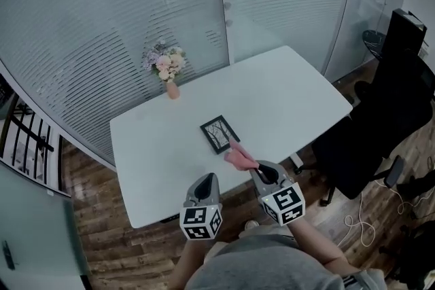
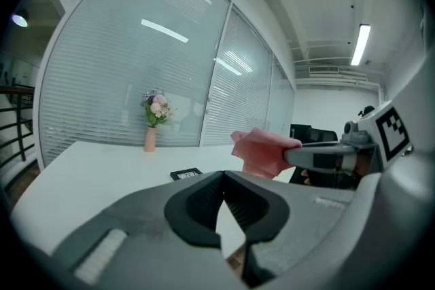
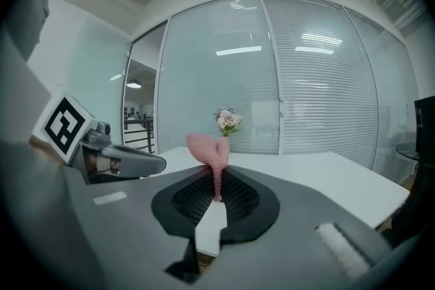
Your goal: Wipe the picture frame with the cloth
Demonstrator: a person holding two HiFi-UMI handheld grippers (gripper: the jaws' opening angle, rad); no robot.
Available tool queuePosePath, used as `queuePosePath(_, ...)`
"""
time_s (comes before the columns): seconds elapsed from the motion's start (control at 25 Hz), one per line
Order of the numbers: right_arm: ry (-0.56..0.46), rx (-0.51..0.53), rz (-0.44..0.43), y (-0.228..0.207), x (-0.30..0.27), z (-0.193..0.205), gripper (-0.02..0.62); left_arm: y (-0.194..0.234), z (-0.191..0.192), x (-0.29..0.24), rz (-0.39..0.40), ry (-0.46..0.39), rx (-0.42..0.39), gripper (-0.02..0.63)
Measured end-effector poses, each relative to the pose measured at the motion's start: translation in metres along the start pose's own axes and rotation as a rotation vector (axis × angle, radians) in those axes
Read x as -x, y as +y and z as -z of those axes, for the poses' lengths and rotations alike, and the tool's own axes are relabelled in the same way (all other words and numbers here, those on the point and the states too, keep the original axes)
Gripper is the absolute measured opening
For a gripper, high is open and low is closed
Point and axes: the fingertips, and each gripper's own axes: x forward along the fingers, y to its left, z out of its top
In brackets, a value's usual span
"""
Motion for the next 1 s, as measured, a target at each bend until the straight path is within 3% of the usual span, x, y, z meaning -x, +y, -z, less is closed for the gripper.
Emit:
queuePosePath(0.56, 0.011, 0.000, -0.131, -0.052, -0.057, -0.003, 0.015, 0.011, -0.003, -0.056, -0.131, 0.022, 0.033, 0.003)
queuePosePath(1.0, 0.011, 0.017, -0.172, -0.059, -0.096, -0.012, 0.015, 0.023, 0.002, -0.078, -0.147, 0.049, 0.037, 0.002)
